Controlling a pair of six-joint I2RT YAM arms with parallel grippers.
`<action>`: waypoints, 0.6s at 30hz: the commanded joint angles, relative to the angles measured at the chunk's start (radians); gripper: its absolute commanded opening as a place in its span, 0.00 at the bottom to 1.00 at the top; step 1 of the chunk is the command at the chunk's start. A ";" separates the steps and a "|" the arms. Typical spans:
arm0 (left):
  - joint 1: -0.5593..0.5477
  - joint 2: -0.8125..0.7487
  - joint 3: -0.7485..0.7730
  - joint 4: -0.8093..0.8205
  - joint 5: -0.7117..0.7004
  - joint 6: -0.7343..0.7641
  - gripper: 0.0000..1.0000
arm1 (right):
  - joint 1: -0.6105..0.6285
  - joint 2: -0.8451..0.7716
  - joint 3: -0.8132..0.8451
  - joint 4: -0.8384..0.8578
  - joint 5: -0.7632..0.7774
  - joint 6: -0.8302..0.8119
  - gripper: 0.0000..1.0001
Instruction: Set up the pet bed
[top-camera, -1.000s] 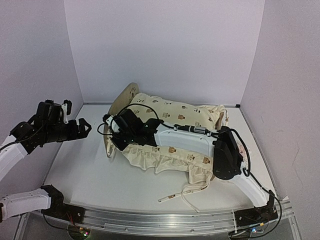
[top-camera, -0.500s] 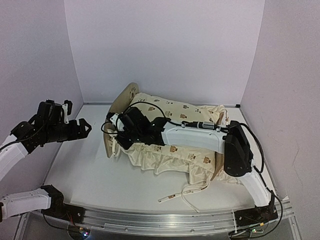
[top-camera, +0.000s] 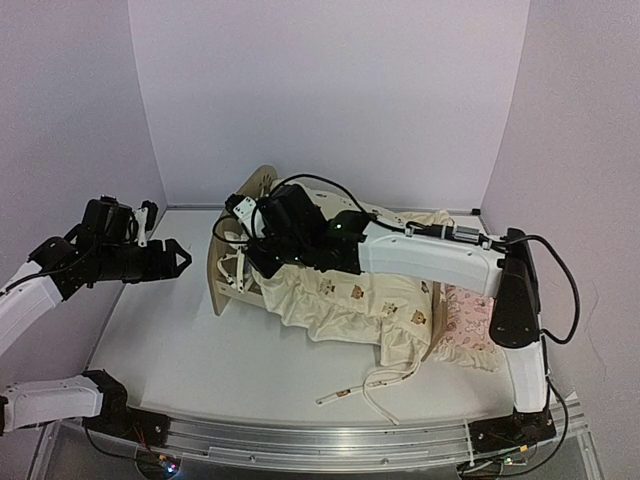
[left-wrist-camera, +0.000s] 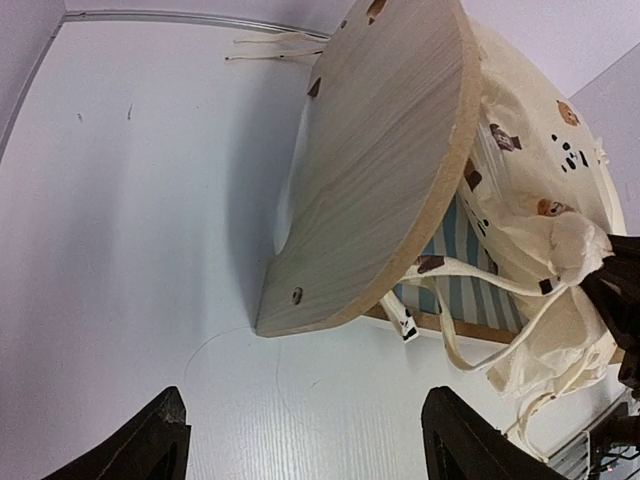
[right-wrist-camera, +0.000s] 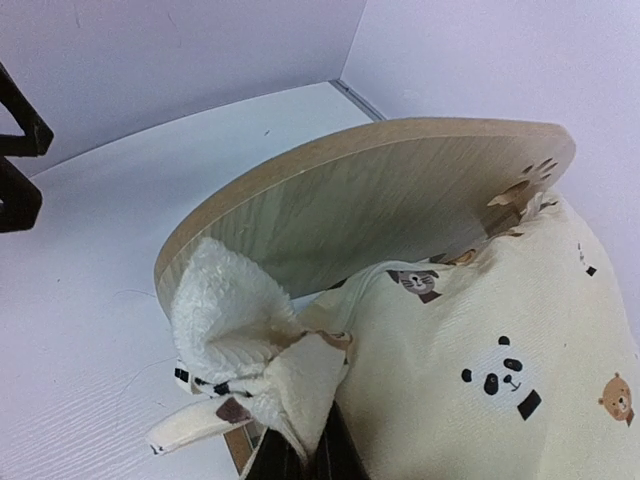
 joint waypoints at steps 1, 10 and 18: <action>-0.003 0.016 0.067 0.074 0.094 -0.010 0.79 | 0.001 -0.130 -0.022 0.024 0.059 -0.037 0.00; -0.012 0.037 0.056 0.190 0.248 -0.009 0.78 | 0.000 -0.236 -0.057 0.024 0.017 -0.044 0.00; -0.063 0.075 0.007 0.325 0.351 0.002 0.78 | 0.001 -0.262 -0.080 0.031 0.030 -0.065 0.00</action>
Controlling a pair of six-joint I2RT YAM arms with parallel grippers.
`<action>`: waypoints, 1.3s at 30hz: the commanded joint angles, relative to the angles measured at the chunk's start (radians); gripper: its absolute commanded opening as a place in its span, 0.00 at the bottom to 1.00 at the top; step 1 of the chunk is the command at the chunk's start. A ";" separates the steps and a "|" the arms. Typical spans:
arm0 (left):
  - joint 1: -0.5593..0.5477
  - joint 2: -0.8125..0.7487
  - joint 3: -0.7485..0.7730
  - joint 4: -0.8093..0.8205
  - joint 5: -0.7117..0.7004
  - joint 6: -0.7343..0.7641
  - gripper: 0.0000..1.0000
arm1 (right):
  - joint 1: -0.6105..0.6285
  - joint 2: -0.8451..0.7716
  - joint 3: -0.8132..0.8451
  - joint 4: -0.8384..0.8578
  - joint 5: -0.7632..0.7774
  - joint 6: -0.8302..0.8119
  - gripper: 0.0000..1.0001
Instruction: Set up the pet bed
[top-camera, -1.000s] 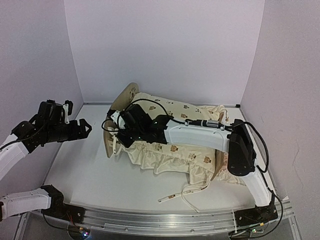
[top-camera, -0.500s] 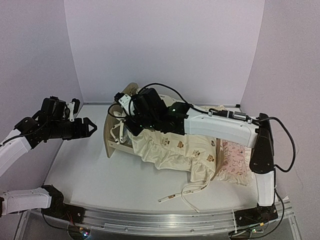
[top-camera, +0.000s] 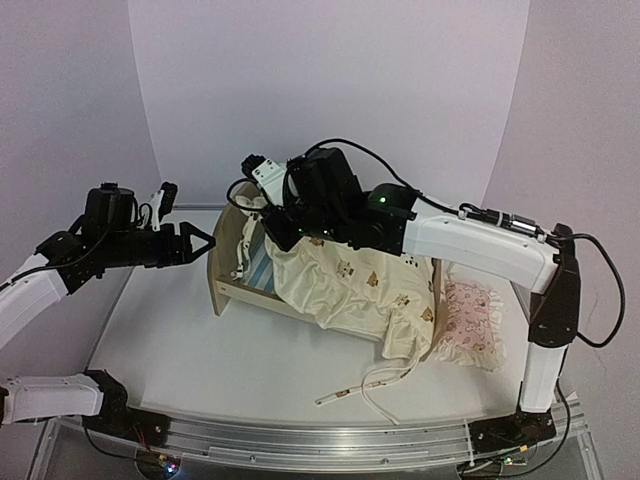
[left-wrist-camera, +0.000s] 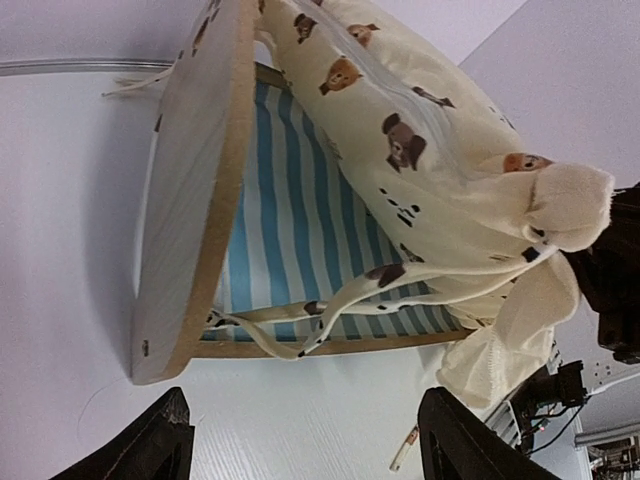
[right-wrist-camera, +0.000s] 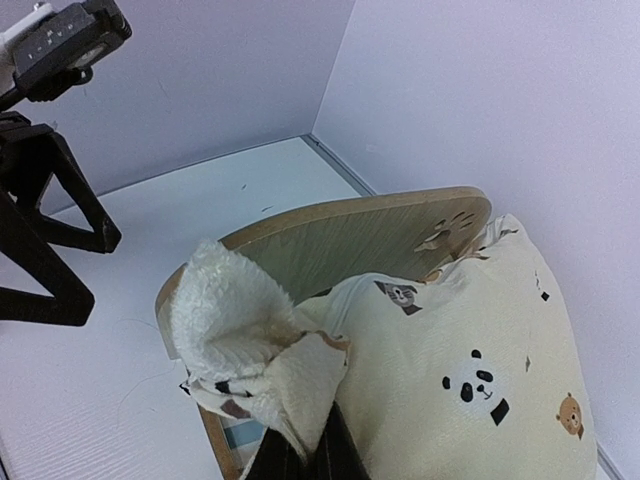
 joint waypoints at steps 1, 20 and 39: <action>-0.043 0.027 -0.018 0.128 0.070 0.011 0.78 | 0.003 -0.078 -0.021 0.041 -0.004 -0.013 0.00; -0.130 0.232 -0.012 0.259 -0.051 0.039 0.54 | 0.001 -0.063 0.002 0.043 -0.004 -0.024 0.00; -0.137 0.330 0.028 0.327 -0.070 0.054 0.01 | 0.001 -0.053 -0.010 0.047 -0.003 -0.027 0.00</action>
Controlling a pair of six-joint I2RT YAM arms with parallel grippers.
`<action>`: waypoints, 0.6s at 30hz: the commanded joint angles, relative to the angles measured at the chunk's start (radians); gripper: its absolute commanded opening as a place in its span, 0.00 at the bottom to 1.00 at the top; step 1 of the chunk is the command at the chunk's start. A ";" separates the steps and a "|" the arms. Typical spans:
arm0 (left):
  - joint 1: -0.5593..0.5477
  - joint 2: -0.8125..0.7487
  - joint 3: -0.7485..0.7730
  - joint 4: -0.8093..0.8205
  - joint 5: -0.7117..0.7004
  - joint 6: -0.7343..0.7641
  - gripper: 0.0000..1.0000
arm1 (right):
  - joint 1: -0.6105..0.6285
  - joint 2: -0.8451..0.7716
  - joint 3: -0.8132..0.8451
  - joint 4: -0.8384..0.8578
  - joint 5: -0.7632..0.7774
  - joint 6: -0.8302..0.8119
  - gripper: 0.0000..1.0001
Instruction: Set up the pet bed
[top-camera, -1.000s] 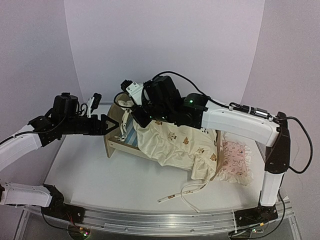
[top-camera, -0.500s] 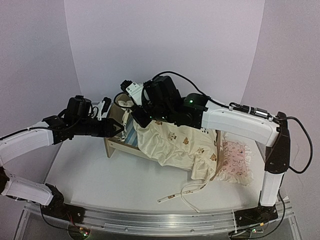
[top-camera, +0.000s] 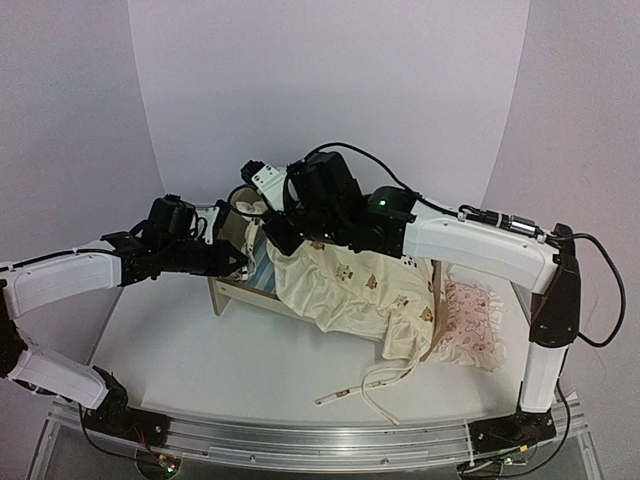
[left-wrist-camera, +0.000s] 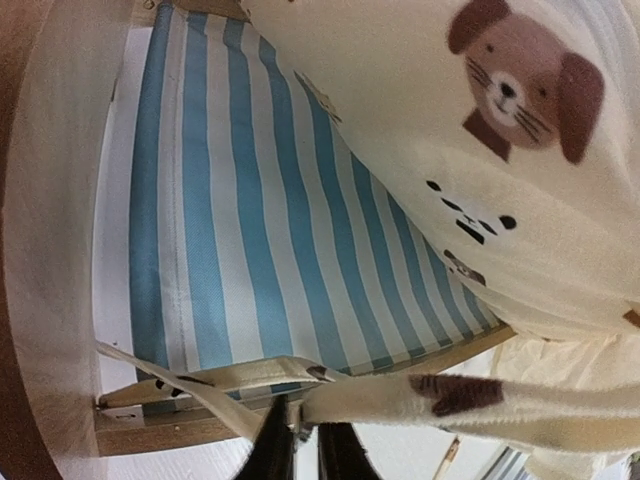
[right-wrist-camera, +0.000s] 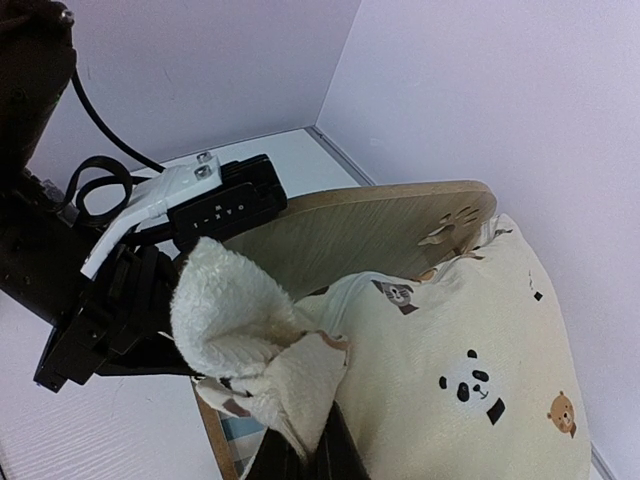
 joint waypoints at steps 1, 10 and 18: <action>-0.006 -0.005 0.059 0.054 -0.012 0.021 0.00 | 0.001 -0.046 0.012 0.049 0.004 -0.006 0.00; -0.006 -0.091 0.179 -0.171 -0.138 0.032 0.00 | -0.002 -0.012 0.032 0.061 0.030 -0.027 0.00; -0.006 -0.206 0.237 -0.389 -0.145 -0.004 0.00 | -0.032 0.120 0.166 0.073 0.023 -0.023 0.00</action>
